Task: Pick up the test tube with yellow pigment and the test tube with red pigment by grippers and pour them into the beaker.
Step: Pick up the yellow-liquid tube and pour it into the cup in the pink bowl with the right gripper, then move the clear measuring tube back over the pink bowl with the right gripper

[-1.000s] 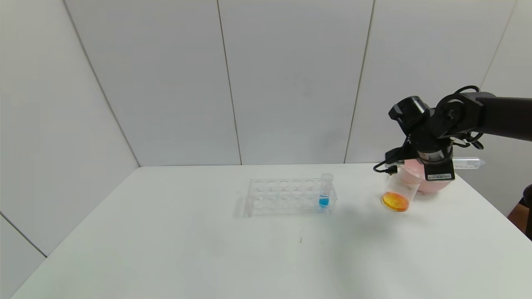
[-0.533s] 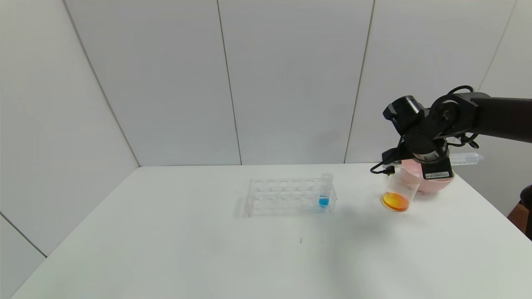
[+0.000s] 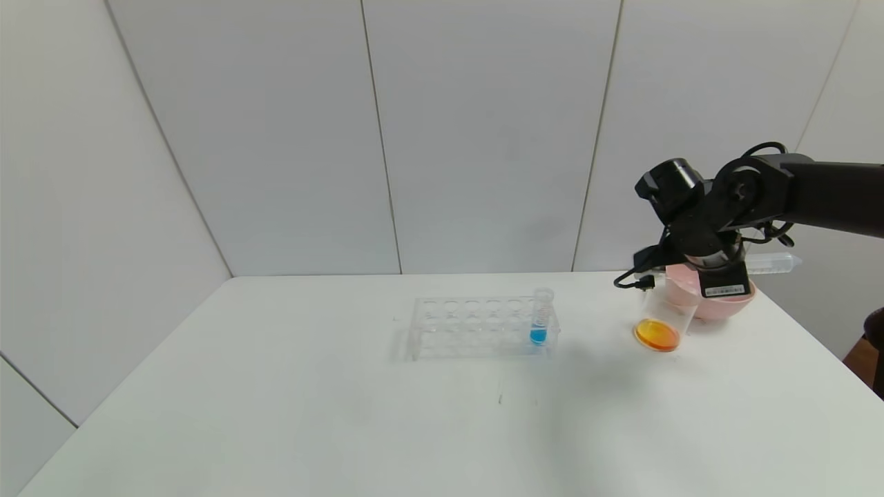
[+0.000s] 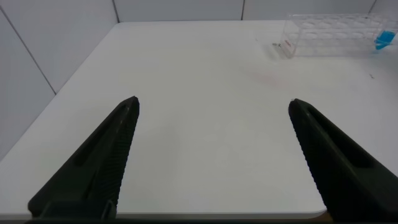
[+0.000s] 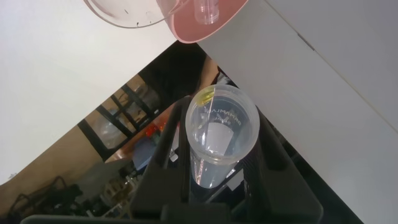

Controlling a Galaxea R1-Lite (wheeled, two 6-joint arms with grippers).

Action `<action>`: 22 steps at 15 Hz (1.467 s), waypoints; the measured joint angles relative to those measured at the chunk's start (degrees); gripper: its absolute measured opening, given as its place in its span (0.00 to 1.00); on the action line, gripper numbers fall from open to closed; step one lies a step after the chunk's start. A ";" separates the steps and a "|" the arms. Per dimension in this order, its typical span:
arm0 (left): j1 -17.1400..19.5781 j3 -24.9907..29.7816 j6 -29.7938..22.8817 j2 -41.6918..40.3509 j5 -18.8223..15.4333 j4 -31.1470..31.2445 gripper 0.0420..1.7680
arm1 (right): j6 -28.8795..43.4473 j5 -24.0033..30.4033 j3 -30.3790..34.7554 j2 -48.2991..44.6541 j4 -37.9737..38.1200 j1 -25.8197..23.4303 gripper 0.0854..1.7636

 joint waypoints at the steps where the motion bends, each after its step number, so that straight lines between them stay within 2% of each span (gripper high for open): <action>1: 0.00 0.00 0.00 0.00 0.00 0.00 0.97 | 0.11 0.00 0.00 0.00 -0.15 0.00 0.27; 3: 0.00 0.00 0.00 0.00 0.00 0.00 0.97 | 0.33 1.49 0.00 -0.11 -1.38 -0.18 0.27; 5: 0.00 0.00 0.00 0.00 0.00 0.00 0.97 | 0.72 7.12 0.00 -0.93 -1.56 -0.83 0.27; 10: 0.00 0.00 0.02 0.00 0.00 0.00 0.97 | 10.19 27.43 1.62 -5.51 -0.93 -4.92 0.27; 12: 0.00 0.00 0.02 0.00 0.00 0.00 0.97 | 14.24 38.66 3.11 -7.94 -1.04 -7.28 0.27; 14: 0.00 0.00 0.00 0.00 0.00 0.00 0.97 | 19.75 49.91 4.68 -10.64 -1.18 -10.01 0.27; 16: 0.00 0.00 0.00 0.00 -0.02 0.00 0.97 | 27.84 57.33 6.10 -13.64 -1.45 -13.21 0.27; 19: 0.00 0.00 0.00 0.00 0.00 0.00 0.97 | 41.31 63.35 7.30 -16.48 -4.46 -16.16 0.27; 22: 0.00 0.00 0.00 0.00 0.00 0.00 0.97 | 53.11 64.10 11.76 -18.65 -16.29 -17.10 0.27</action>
